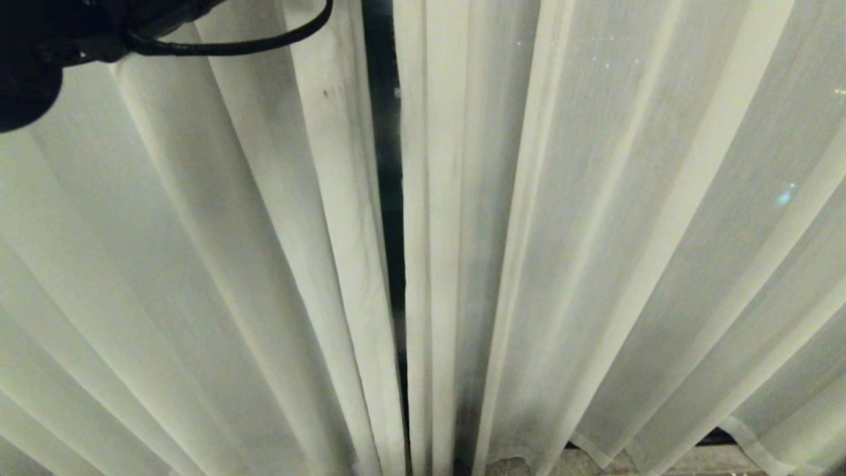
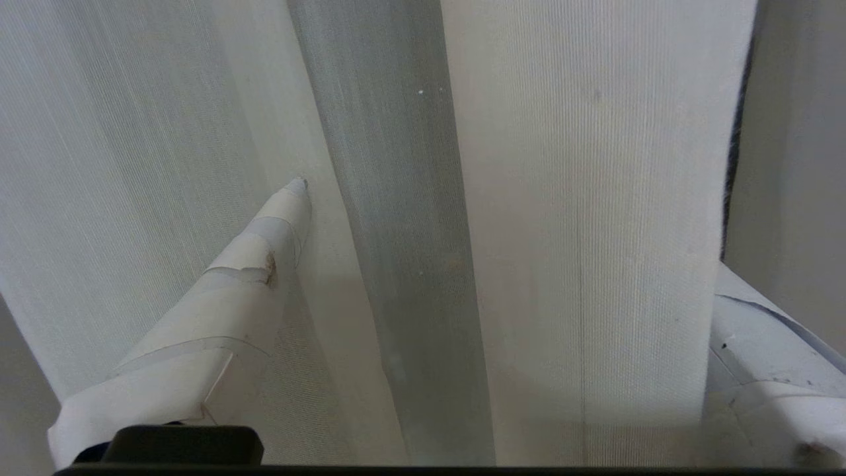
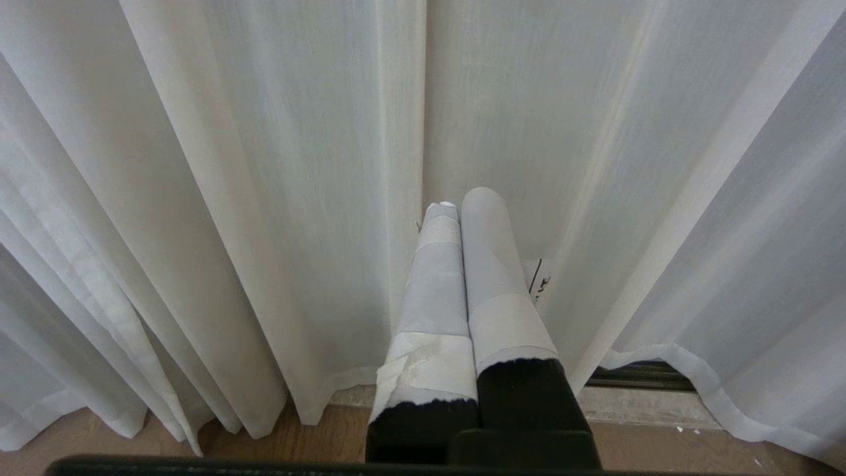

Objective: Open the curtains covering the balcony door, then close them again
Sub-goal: Pull the inner curtains open on both sides

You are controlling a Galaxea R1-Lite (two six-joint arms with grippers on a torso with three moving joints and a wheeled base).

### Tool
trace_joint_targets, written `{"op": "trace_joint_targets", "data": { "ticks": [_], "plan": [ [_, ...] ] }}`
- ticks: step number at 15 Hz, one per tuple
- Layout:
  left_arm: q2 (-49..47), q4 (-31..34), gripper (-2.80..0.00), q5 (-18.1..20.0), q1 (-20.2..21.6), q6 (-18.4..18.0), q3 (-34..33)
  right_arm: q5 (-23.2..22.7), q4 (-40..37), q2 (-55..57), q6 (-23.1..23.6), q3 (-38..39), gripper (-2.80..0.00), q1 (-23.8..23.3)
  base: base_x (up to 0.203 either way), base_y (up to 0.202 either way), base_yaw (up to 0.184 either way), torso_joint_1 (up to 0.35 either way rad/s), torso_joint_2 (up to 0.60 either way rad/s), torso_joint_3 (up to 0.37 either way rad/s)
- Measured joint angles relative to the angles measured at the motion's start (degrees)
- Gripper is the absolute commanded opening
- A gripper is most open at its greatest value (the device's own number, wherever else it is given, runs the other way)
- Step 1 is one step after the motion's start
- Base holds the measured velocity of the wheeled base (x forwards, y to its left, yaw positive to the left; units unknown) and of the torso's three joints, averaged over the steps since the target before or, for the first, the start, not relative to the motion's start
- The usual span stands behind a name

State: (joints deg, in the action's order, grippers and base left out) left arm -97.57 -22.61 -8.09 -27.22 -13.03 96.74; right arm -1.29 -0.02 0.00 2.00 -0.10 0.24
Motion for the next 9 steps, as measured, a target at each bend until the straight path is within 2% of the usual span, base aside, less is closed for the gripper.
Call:
{"op": "trace_joint_targets", "data": {
  "ticks": [1,2,9],
  "plan": [
    [-0.2,0.0,0.0,-0.1,0.1,0.0,0.0,0.0,0.0,0.0,0.0,0.0,-2.8,0.0,0.0,0.0,0.0,0.0,0.0,0.0],
    [-0.4,0.0,-2.8,-0.3,0.2,0.0,0.0,0.0,0.0,0.0,0.0,0.0,-2.8,0.0,0.0,0.0,0.0,0.0,0.0,0.0],
    [-1.0,-0.1,-2.8,-1.1,1.5,-0.8,0.3,0.0,0.0,0.0,0.0,0.0,-2.8,0.0,0.0,0.0,0.0,0.0,0.0,0.0]
  ]
}}
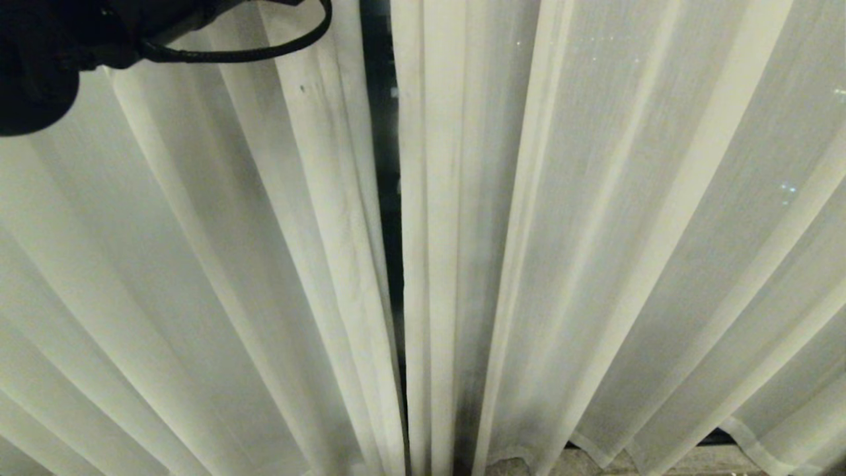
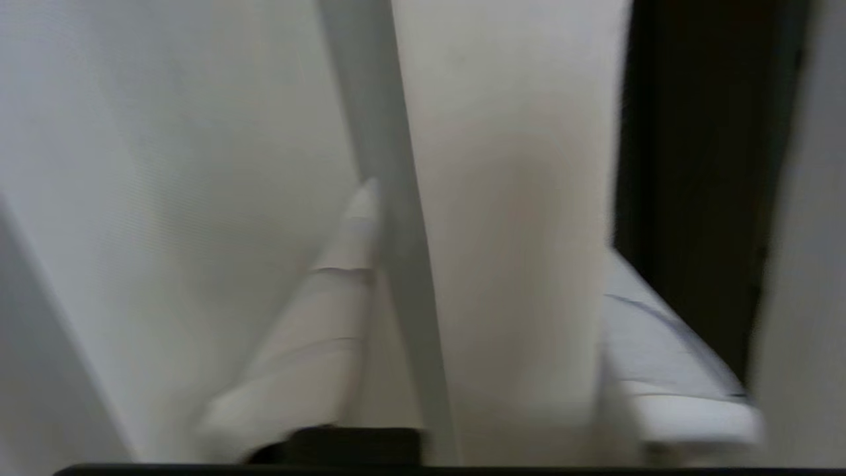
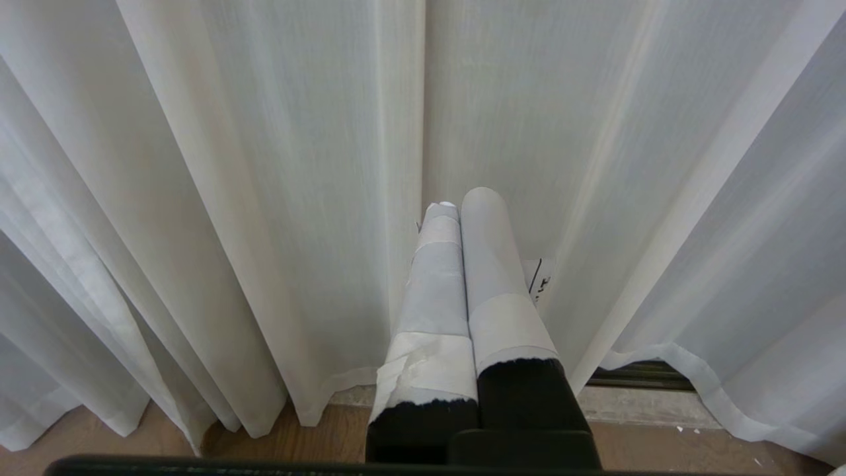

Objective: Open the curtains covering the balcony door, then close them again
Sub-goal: Pull the inner curtains open on both sides

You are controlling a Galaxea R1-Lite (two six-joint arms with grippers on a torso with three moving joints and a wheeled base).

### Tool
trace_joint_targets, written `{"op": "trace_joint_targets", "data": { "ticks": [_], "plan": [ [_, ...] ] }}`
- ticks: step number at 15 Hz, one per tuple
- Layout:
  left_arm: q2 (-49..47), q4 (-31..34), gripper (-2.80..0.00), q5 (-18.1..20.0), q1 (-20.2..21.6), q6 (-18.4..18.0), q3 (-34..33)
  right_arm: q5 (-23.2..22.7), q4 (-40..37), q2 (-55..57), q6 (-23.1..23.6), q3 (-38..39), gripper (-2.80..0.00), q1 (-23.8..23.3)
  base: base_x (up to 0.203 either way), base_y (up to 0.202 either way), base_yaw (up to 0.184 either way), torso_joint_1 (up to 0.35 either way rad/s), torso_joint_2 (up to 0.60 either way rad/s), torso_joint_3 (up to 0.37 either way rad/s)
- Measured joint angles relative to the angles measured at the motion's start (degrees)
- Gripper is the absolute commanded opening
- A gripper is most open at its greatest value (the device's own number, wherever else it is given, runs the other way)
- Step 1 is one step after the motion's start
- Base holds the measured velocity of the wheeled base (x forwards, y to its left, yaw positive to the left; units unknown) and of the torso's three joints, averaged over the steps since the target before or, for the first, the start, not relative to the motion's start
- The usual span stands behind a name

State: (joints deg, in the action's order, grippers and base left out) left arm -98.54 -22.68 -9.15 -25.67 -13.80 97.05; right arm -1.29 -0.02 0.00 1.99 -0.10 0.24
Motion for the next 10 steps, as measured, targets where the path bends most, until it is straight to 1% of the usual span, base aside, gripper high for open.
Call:
{"op": "trace_joint_targets", "data": {
  "ticks": [5,8,10],
  "plan": [
    [1.1,0.1,-2.8,-0.2,3.4,-0.6,0.1,0.0,0.0,0.0,0.0,0.0,-2.8,0.0,0.0,0.0,0.0,0.0,0.0,0.0],
    [2.4,0.1,-2.8,-3.0,5.3,-1.3,-0.1,0.0,0.0,0.0,0.0,0.0,-2.8,0.0,0.0,0.0,0.0,0.0,0.0,0.0],
    [3.4,0.1,-2.8,-3.5,6.9,-1.4,-0.3,0.0,0.0,0.0,0.0,0.0,-2.8,0.0,0.0,0.0,0.0,0.0,0.0,0.0]
  ]
}}
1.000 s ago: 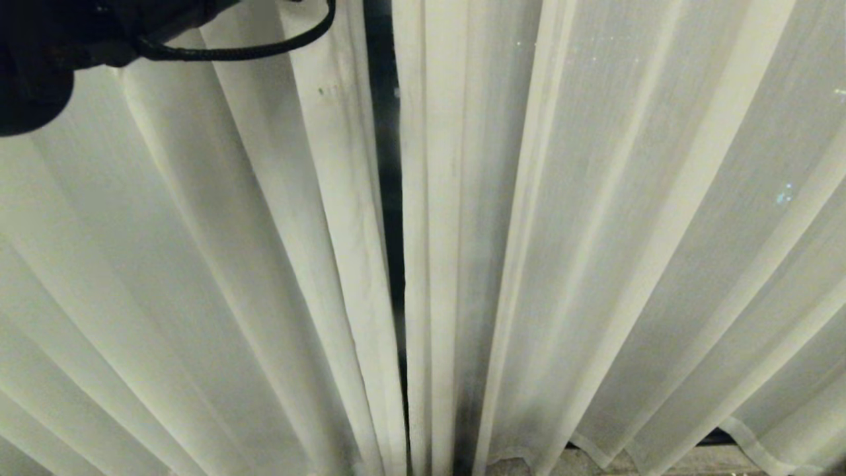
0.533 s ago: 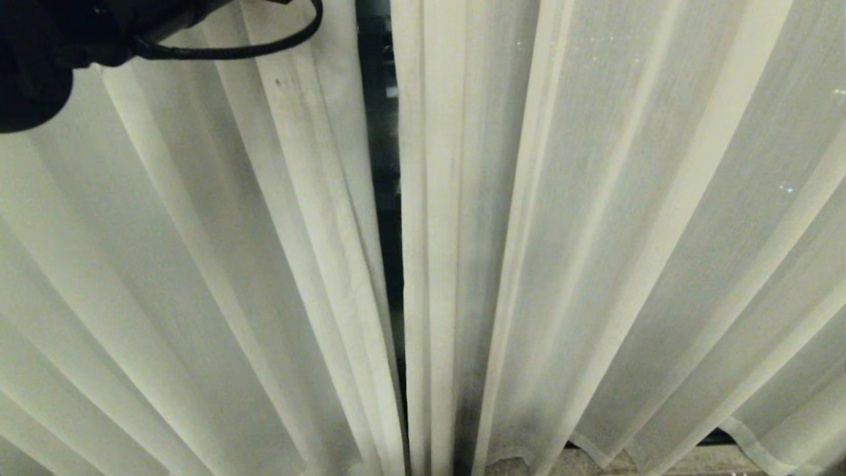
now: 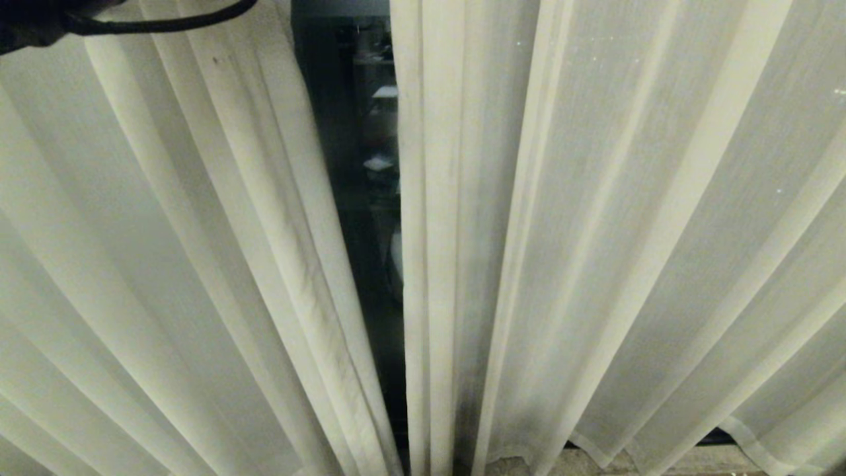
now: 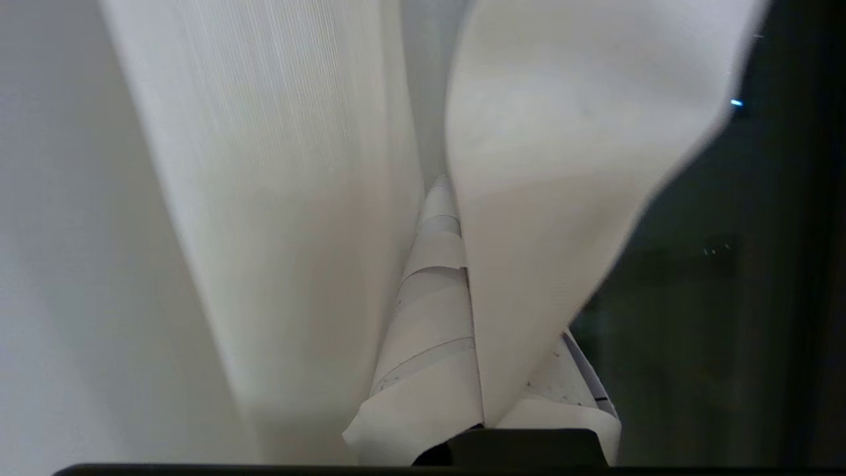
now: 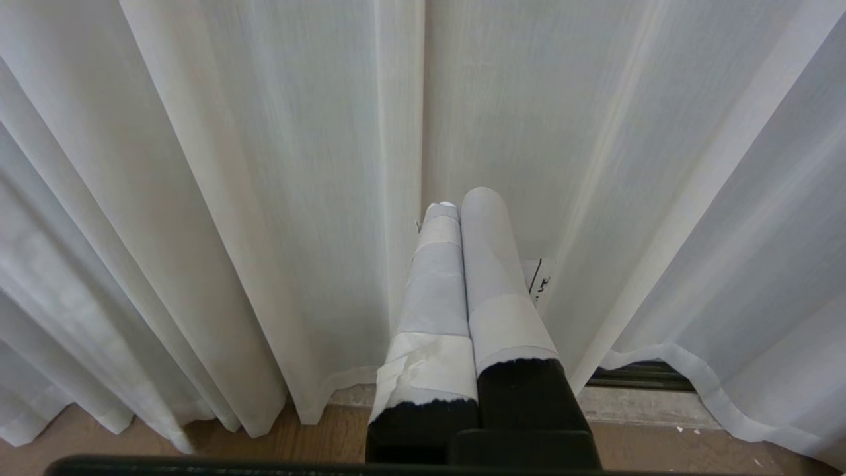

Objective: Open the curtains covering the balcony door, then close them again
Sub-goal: Pull the inner curtains open on both sides

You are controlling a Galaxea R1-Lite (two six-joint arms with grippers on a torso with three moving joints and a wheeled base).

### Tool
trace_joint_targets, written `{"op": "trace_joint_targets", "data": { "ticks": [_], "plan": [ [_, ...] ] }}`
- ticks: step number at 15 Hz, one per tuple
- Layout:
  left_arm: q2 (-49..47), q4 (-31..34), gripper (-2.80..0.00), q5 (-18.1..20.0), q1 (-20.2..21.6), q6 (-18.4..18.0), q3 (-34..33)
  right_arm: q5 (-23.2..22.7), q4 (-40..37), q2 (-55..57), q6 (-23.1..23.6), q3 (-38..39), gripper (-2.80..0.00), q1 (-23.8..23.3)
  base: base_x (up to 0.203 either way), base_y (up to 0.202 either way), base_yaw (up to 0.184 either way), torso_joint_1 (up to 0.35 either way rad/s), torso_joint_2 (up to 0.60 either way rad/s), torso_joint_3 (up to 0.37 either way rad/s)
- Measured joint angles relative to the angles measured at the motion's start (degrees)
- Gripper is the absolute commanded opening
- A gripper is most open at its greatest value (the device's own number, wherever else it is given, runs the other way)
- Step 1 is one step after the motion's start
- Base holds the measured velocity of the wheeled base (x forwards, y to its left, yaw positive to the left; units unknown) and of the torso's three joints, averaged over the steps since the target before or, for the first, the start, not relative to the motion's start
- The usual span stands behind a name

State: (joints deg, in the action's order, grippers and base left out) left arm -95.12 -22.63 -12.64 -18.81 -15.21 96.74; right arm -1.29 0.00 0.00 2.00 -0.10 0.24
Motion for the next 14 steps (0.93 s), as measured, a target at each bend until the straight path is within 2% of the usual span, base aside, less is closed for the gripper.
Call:
{"op": "trace_joint_targets", "data": {
  "ticks": [6,10,14],
  "plan": [
    [4.0,4.6,-2.8,0.0,7.0,0.0,-0.2,0.0,0.0,0.0,0.0,0.0,-2.8,0.0,0.0,0.0,0.0,0.0,0.0,0.0],
    [6.1,5.2,-2.8,0.1,11.8,0.5,-0.4,0.0,0.0,0.0,0.0,0.0,-2.8,0.0,0.0,0.0,0.0,0.0,0.0,0.0],
    [6.9,5.4,-2.8,0.2,13.6,1.2,-0.5,0.0,0.0,0.0,0.0,0.0,-2.8,0.0,0.0,0.0,0.0,0.0,0.0,0.0]
  ]
}}
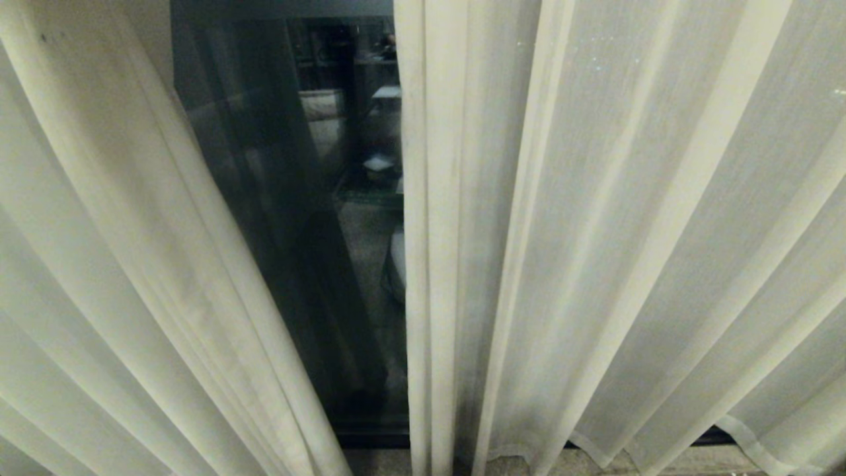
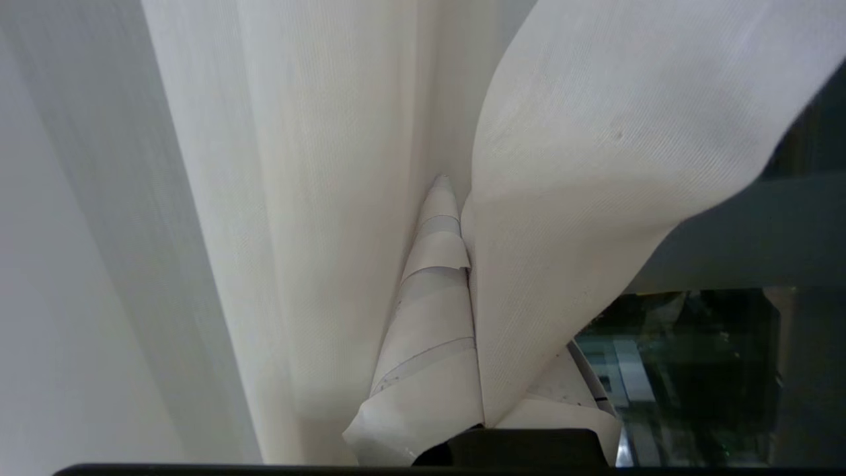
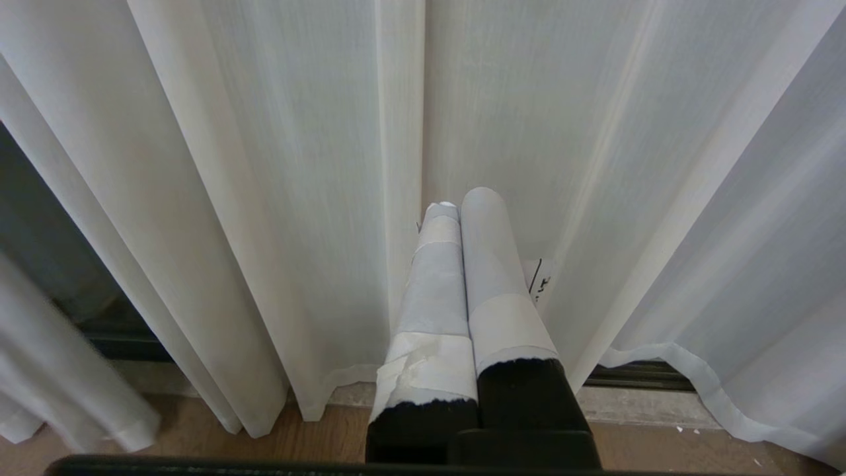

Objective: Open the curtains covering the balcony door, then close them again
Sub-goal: Pull the inner curtains open on both sides

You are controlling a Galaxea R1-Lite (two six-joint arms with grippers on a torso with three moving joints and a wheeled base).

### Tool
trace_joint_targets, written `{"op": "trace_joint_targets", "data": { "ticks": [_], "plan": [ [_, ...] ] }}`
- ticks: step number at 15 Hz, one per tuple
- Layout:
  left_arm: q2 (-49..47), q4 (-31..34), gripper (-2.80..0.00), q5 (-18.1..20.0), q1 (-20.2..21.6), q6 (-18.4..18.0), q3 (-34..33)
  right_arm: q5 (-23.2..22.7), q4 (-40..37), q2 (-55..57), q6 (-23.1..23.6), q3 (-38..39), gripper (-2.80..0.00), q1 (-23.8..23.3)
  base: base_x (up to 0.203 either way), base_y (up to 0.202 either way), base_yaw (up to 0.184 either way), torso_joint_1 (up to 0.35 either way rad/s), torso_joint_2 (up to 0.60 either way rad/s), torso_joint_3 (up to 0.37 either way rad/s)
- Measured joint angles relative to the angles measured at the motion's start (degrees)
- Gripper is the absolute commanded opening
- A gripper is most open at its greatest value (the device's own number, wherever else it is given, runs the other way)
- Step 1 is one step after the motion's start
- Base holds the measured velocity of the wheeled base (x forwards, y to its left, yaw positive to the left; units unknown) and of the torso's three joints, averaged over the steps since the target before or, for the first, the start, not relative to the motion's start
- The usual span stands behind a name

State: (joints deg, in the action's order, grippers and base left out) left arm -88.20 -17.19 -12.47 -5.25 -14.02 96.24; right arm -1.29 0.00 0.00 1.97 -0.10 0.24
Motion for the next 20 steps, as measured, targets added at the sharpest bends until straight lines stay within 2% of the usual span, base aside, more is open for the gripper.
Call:
{"op": "trace_joint_targets", "data": {
  "ticks": [7,14,20],
  "plan": [
    [1.2,-0.3,-2.8,0.0,0.2,0.7,-3.2,0.0,0.0,0.0,0.0,0.0,-2.8,0.0,0.0,0.0,0.0,0.0,0.0,0.0],
    [1.6,-0.2,-2.8,0.0,0.1,0.7,-3.5,0.0,0.0,0.0,0.0,0.0,-2.8,0.0,0.0,0.0,0.0,0.0,0.0,0.0],
    [1.5,-0.1,-2.8,0.0,0.2,0.7,-3.5,0.0,0.0,0.0,0.0,0.0,-2.8,0.0,-0.001,0.143,0.001,0.001,0.0,0.002]
  ]
}}
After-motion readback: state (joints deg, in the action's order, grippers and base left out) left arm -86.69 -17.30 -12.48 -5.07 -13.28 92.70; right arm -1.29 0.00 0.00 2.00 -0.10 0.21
